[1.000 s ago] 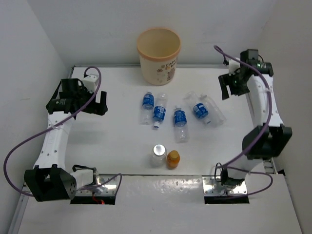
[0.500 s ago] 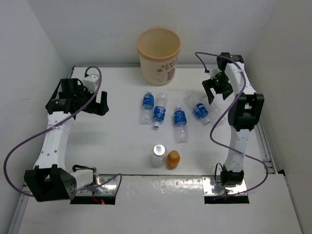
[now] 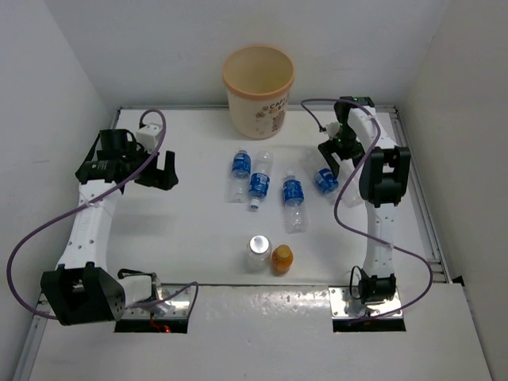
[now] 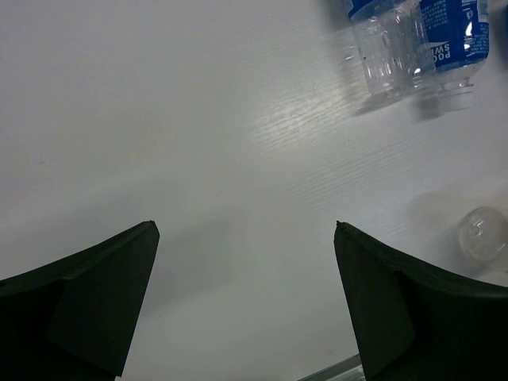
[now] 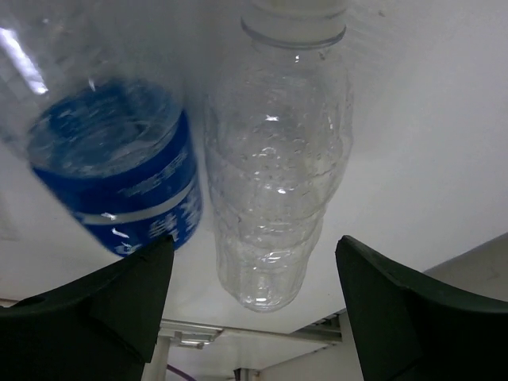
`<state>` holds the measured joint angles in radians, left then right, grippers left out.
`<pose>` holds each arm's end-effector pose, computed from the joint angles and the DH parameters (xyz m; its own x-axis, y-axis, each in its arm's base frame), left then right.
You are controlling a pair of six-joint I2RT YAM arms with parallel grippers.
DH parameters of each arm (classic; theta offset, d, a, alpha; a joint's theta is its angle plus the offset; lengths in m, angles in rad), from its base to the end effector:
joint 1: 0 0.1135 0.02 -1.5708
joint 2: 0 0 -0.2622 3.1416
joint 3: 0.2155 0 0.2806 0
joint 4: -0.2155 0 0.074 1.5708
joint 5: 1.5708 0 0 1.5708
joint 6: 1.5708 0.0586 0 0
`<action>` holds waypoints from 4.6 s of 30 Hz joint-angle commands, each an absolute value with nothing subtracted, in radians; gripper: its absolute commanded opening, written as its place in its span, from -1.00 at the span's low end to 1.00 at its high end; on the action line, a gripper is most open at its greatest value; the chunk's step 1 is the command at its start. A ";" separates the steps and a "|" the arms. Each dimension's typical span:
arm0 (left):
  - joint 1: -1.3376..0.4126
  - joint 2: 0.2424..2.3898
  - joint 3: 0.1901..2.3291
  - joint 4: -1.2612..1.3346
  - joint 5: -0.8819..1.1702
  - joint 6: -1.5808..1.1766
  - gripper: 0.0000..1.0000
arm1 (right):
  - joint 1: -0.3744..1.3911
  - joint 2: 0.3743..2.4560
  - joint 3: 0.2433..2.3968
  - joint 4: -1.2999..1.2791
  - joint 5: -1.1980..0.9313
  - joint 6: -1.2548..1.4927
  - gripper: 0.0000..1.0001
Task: Put the plastic bottles in the bin
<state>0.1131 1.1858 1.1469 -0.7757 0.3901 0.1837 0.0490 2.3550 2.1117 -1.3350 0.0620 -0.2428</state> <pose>0.2864 0.0101 0.3125 -0.6823 0.0925 -0.7252 0.2843 0.9474 -0.1466 0.4843 0.0201 0.1588 -0.9576 -0.2872 0.0222 -0.2880 0.9558 -0.0584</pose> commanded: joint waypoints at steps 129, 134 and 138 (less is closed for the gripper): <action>-0.382 2.186 1.864 -0.666 0.104 -0.331 0.90 | -0.027 1.308 1.381 -0.679 -0.247 0.132 0.64; -0.391 2.243 1.876 -0.675 0.114 -0.341 0.81 | -0.051 1.347 1.422 -0.713 -0.293 0.155 0.58; -0.382 2.273 1.858 -0.675 0.123 -0.341 0.63 | -0.058 1.373 1.451 -0.730 -0.319 0.161 0.55</action>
<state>-0.3866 2.2524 1.8503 -0.6529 0.1162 -0.3283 -0.0532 1.3579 1.3960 -0.7181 -0.2684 0.1402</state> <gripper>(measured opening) 0.831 0.776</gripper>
